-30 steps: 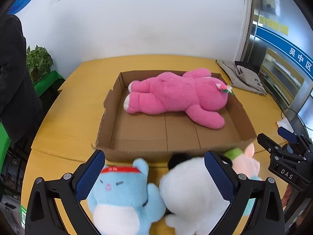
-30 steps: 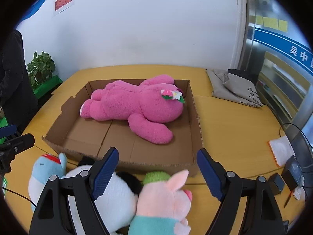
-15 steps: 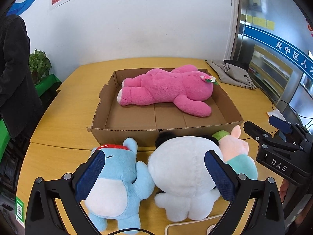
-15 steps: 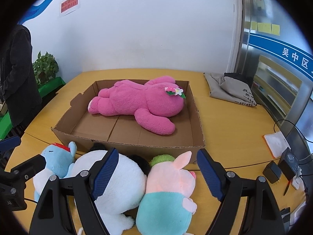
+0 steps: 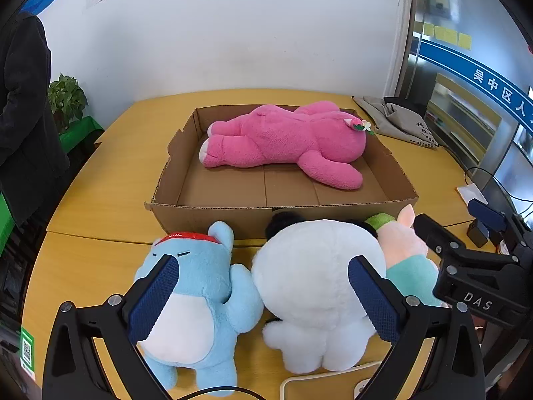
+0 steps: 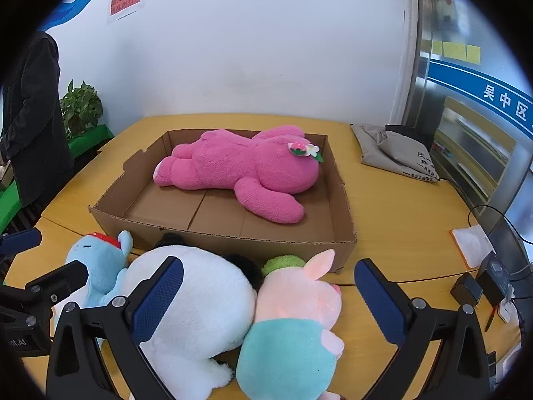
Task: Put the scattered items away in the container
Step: 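Pull both tools back from the box toward the remaining toys, then close the left and right grippers on the blue bear's body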
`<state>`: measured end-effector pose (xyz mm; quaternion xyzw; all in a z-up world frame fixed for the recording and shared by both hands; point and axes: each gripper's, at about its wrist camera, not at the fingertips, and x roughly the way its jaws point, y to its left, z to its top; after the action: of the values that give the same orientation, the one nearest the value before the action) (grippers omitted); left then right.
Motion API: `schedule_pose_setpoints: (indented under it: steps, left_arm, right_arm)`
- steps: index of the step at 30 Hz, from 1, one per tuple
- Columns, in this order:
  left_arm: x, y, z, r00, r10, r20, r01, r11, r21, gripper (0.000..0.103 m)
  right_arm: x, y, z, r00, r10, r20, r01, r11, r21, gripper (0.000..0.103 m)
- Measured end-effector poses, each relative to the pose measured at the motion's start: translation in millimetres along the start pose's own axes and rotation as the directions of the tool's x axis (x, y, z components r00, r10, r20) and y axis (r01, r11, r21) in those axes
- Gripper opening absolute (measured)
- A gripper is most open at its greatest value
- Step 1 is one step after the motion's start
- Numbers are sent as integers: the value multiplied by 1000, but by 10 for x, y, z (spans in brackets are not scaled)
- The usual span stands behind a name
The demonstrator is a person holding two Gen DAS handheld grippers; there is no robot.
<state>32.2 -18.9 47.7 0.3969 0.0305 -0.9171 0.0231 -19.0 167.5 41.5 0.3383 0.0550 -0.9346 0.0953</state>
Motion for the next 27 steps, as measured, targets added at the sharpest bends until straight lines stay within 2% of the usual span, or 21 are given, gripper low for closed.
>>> schedule_pose_setpoints:
  steps: [5, 7, 11, 15, 20, 27]
  left_arm:
    - [38, 27, -2, 1000, 6, -11, -6, 1000, -14, 103]
    - [91, 22, -26, 999, -1, -46, 1, 1000, -1, 103]
    - [158, 38, -69, 991, -84, -100, 83, 996, -15, 103]
    - [148, 0, -81, 995, -43, -95, 44, 999, 5, 103]
    - [155, 100, -72, 991, -76, -106, 70, 996, -56, 103]
    - [135, 100, -88, 989, -115, -91, 111, 993, -47, 103]
  right_arm:
    - [1, -30, 3, 1000, -10, -10, 10, 1000, 5, 103]
    - [13, -33, -1, 1000, -10, -18, 10, 1000, 6, 103]
    - [22, -24, -14, 1000, -10, -26, 10, 1000, 2, 103]
    - [20, -30, -12, 1000, -9, -24, 9, 1000, 6, 103]
    - [13, -57, -13, 1000, -7, -21, 8, 1000, 16, 103]
    - [23, -86, -31, 1000, -2, -23, 2, 1000, 24, 103]
